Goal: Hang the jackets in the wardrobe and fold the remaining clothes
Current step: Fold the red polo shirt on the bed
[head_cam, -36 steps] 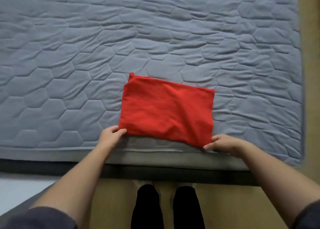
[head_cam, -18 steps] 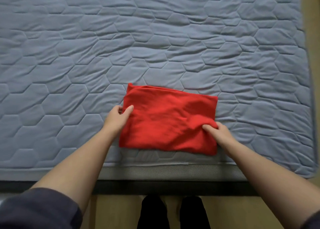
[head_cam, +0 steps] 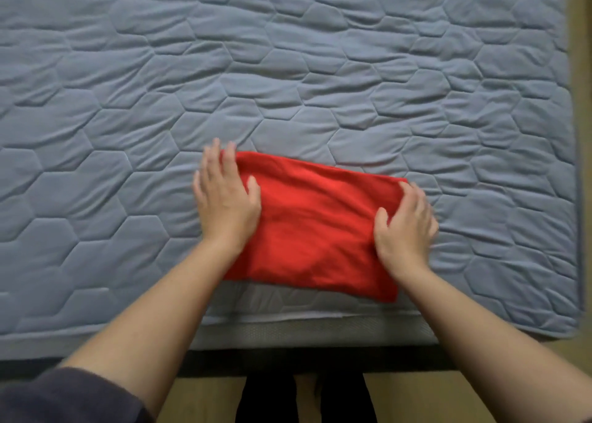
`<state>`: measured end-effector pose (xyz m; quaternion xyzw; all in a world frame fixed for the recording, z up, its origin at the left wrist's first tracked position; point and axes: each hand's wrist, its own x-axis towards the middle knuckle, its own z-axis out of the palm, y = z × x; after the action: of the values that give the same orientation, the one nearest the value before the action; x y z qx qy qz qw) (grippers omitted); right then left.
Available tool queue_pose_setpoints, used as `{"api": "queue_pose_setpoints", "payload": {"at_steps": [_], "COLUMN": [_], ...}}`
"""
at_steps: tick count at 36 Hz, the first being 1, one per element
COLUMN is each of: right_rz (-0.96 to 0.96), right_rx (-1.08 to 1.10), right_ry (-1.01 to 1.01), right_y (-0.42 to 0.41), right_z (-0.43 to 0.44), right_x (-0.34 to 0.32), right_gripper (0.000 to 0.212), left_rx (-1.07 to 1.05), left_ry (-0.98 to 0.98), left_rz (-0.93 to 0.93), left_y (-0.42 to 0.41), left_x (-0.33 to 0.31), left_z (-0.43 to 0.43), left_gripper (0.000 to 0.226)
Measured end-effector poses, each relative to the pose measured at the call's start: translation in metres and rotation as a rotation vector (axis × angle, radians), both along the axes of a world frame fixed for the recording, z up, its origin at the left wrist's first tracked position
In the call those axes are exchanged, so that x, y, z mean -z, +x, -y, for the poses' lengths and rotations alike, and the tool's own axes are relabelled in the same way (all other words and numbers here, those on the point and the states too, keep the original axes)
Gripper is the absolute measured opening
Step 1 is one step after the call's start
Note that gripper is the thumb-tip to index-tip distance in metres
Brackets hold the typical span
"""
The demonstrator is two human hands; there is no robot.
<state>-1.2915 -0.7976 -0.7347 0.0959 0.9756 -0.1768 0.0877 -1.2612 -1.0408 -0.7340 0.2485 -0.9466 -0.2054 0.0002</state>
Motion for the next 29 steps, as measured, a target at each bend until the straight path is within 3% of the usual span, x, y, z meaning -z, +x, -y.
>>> {"api": "queue_pose_setpoints", "payload": {"at_steps": [3, 7, 10, 16, 22, 26, 29], "right_rz": [-0.058, 0.067, 0.161, 0.156, 0.253, 0.297, 0.421], "right_rx": [-0.469, -0.986, -1.066, -1.068, -0.981, -0.839, -0.782], "right_ry": [0.044, 0.162, 0.305, 0.343, 0.238, 0.059, 0.045], "right_y": [-0.007, -0.014, -0.022, -0.024, -0.044, -0.074, -0.096], "right_z": [0.032, 0.061, 0.066, 0.069, 0.085, 0.100, 0.110], "right_x": [-0.007, 0.015, 0.045, 0.057, 0.030, 0.018, 0.015], "right_gripper": [0.063, 0.066, 0.068, 0.073, 0.083, 0.088, 0.061], "left_rx": [0.250, 0.387, 0.285, 0.172, -0.326, -0.879, -1.337], "left_ry": [-0.095, -0.193, -0.206, -0.153, 0.125, 0.642, 1.106], "left_rz": [0.065, 0.149, 0.211, 0.163, -0.081, -0.289, -0.277], "left_y": [0.027, 0.055, 0.070, 0.084, 0.130, 0.139, 0.120], "left_x": [-0.002, 0.023, 0.051, 0.064, 0.029, 0.008, 0.009], "left_z": [-0.023, -0.039, -0.031, -0.030, -0.056, -0.083, -0.103], "left_gripper": [0.068, 0.069, 0.066, 0.066, 0.065, 0.060, 0.032]}}
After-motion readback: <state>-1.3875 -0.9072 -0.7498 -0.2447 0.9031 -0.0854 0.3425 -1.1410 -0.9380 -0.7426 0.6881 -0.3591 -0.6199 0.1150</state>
